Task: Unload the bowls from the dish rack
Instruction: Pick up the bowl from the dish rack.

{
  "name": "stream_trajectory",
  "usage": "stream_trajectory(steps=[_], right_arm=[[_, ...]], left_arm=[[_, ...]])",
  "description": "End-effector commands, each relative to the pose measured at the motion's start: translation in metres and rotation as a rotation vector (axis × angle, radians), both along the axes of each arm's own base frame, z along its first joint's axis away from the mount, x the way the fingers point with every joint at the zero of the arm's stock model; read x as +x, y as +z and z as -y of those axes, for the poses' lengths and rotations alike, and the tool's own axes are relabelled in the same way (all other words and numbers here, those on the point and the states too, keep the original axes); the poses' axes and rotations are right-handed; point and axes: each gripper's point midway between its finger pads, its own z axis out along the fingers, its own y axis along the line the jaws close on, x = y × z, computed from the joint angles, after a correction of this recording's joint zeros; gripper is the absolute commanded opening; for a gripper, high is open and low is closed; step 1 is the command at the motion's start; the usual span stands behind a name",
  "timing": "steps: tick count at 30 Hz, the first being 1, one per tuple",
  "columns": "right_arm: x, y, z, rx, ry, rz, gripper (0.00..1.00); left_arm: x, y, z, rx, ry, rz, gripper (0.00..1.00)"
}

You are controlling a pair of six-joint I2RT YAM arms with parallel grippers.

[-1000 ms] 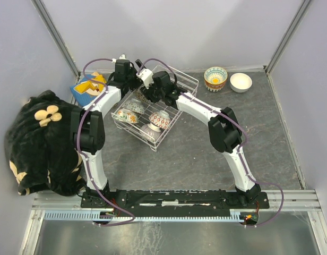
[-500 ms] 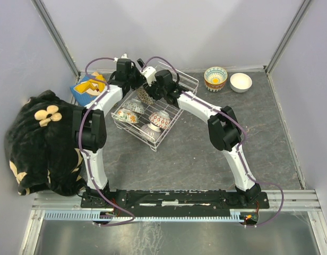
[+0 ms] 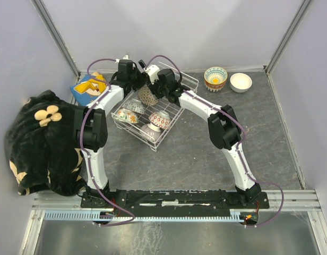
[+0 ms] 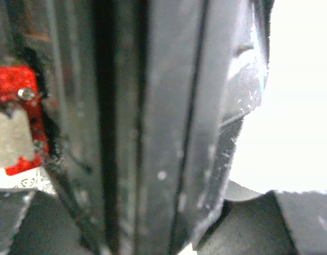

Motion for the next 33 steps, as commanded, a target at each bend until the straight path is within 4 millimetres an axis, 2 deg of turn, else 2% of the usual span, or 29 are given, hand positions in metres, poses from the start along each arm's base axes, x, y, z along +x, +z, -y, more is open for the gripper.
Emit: stream_trajectory(steps=[1, 21, 33], right_arm=[[0.01, 0.026, -0.011, 0.095, -0.011, 0.031, 0.45], [0.029, 0.008, 0.01, 0.156, -0.125, -0.055, 0.36], [0.04, -0.014, 0.026, 0.212, -0.171, -0.147, 0.34]], left_arm=[[-0.003, 0.011, 0.018, -0.023, -0.056, 0.012, 0.99], [-0.005, 0.013, 0.019, -0.017, -0.059, 0.015, 0.99], [-0.005, 0.01, 0.019, -0.018, -0.057, 0.012, 0.99]])
